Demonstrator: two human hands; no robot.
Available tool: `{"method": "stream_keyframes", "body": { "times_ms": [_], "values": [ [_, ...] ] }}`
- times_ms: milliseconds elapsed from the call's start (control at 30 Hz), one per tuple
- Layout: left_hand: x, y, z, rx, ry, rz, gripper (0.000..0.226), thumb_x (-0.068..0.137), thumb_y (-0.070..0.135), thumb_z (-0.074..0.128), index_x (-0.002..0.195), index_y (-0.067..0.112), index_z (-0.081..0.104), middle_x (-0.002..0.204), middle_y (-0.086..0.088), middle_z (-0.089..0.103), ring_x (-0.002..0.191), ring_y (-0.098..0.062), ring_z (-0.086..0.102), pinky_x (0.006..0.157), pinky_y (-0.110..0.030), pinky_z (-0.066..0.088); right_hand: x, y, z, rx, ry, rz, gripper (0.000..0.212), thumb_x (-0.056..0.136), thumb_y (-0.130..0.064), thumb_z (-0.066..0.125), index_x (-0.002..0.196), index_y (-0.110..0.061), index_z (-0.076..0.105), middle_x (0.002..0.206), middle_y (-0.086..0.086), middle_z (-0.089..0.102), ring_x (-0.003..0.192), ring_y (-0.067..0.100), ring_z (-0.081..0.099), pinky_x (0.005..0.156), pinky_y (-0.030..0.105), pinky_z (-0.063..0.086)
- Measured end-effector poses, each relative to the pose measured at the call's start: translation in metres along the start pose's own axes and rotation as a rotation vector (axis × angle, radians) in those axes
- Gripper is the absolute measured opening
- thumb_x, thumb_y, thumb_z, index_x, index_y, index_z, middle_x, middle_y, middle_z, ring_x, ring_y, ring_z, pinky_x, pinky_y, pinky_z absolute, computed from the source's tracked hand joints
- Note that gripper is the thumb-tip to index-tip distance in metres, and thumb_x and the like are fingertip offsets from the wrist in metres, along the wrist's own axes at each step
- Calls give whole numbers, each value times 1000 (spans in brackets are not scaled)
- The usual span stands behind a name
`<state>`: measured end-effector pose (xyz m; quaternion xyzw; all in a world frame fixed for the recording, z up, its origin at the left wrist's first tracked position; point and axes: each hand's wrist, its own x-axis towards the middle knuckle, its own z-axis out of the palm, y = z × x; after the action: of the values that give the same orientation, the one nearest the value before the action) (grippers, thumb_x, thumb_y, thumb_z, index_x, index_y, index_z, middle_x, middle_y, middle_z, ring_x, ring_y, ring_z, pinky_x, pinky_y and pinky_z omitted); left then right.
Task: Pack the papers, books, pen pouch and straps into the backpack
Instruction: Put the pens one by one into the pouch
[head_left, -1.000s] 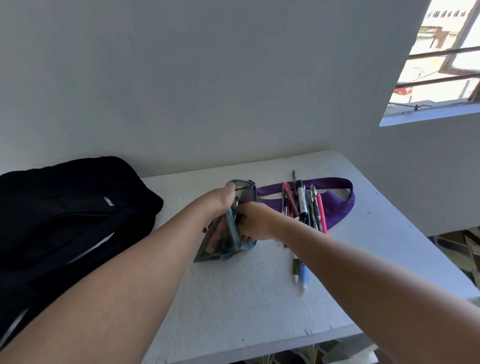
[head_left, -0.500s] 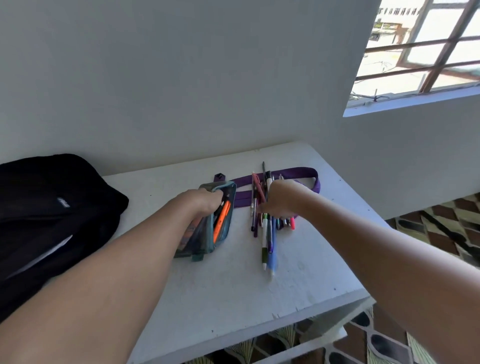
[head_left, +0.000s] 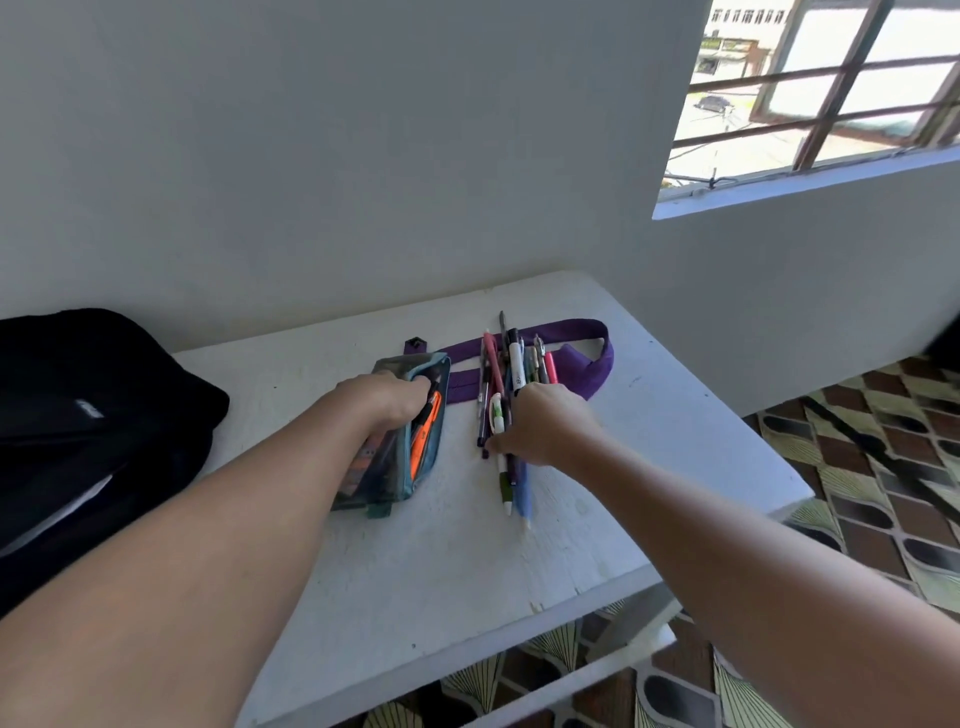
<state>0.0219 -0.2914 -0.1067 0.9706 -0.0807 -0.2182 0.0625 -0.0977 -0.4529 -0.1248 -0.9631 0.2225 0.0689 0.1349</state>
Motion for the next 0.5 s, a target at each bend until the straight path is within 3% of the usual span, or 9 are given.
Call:
{"method": "stream_keyframes", "body": {
  "times_ms": [133, 300, 500],
  "values": [
    [-5, -1, -1, -2, -12, 17, 78, 100, 59, 23, 162, 12, 20, 163, -19, 29, 144, -38, 36, 112, -41, 34, -4, -7, 8, 49, -9, 17, 35, 88, -49, 73, 82, -17, 60, 80, 0, 64, 73, 19, 65, 66, 35, 59],
    [-10, -3, -3, 20, -15, 45, 76, 101, 58, 22, 162, 12, 18, 165, -19, 24, 148, -37, 31, 115, -41, 31, -8, -10, 10, 109, 29, 48, 37, 93, -46, 62, 71, -18, 52, 69, -2, 57, 61, 17, 54, 58, 31, 50],
    [-13, -2, -2, 21, -12, 37, 78, 101, 59, 23, 162, 12, 15, 165, -19, 25, 147, -38, 32, 114, -41, 33, -8, -15, 14, 115, 21, 88, 32, 94, -42, 61, 74, -20, 50, 75, -2, 59, 68, 18, 57, 62, 33, 51]
  ]
}}
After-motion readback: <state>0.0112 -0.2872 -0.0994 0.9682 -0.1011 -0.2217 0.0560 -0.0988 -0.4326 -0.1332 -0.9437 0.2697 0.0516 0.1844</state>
